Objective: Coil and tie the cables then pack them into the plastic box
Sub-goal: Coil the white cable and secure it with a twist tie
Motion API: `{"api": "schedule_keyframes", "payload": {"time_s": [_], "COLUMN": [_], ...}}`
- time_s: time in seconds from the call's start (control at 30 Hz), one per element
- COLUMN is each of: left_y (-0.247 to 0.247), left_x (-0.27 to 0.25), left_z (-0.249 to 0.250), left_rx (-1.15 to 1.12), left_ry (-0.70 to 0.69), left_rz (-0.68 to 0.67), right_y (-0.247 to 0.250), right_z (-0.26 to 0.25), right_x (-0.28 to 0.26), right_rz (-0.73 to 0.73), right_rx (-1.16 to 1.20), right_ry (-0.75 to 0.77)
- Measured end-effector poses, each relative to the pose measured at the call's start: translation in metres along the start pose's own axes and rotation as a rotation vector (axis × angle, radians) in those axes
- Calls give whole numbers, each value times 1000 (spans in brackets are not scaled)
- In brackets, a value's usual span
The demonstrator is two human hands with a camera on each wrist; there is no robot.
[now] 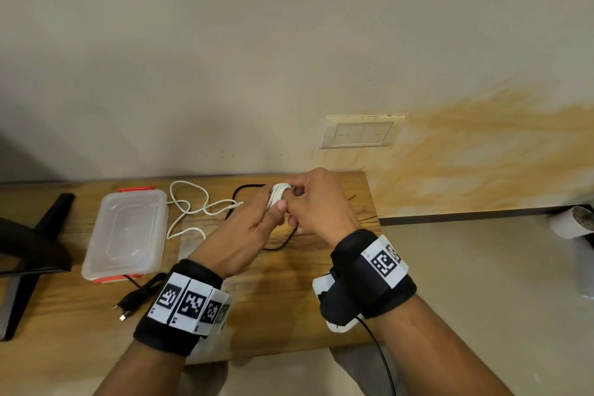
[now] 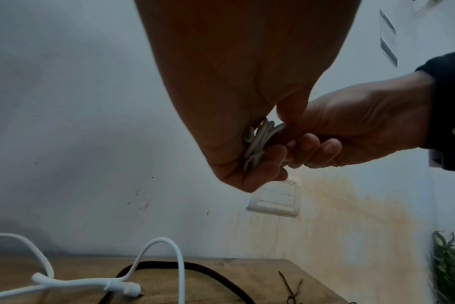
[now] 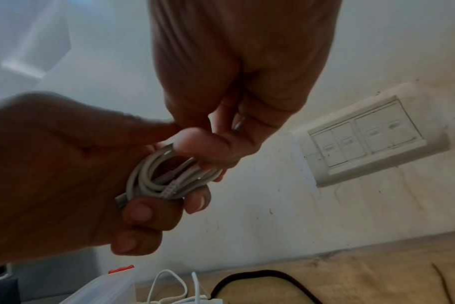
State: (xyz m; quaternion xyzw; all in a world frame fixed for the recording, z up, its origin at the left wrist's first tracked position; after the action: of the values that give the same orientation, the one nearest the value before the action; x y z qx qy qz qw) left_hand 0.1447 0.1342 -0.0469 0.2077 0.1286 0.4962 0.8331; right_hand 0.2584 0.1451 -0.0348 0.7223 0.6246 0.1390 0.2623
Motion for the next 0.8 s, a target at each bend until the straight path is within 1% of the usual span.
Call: {"api": "schedule_keyframes", "payload": {"time_s": [0.1, 0.23, 0.3, 0.4, 0.5, 0.67, 0.73, 0.8], "left_y": [-3, -5, -4, -3, -3, -4, -5, -5], "left_x": [-1, 0, 0, 1, 3, 5, 5, 4], "left_z": [-1, -7, -5, -3, -3, -4, -6, -10], "left_rx": [32, 13, -72, -307, -432, -526, -522, -531], "left_ry": [-34, -10, 10, 70, 79, 83, 100, 130], "left_rz": [-33, -38, -35, -41, -72, -73, -49, -16], "right_y": [2, 4, 6, 8, 8, 10, 12, 23], "right_z": [1, -1, 1, 4, 7, 8, 9, 17], "right_x": [0, 0, 2, 5, 6, 4, 3, 5], "right_rz": [-34, -53, -57, -76, -110, -202, -254, -252], "right_rx": [15, 39, 60, 102, 193, 345, 358, 325], "right_ry": [-28, -28, -48, -82, -116, -140, -135, -136]}}
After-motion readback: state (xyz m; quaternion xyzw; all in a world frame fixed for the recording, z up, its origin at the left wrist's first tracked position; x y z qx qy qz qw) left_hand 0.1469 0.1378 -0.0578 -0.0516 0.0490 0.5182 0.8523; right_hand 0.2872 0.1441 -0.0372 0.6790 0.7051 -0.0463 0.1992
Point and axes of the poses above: each hand's wrist, its own x-axis towards the middle knuckle, its own y-axis out of the back of the hand, z = x × y, the point moved 9 cm from there along x, towards the middle knuckle, and after that the axes turned 7 degrees about z, right-handed, at the moved point
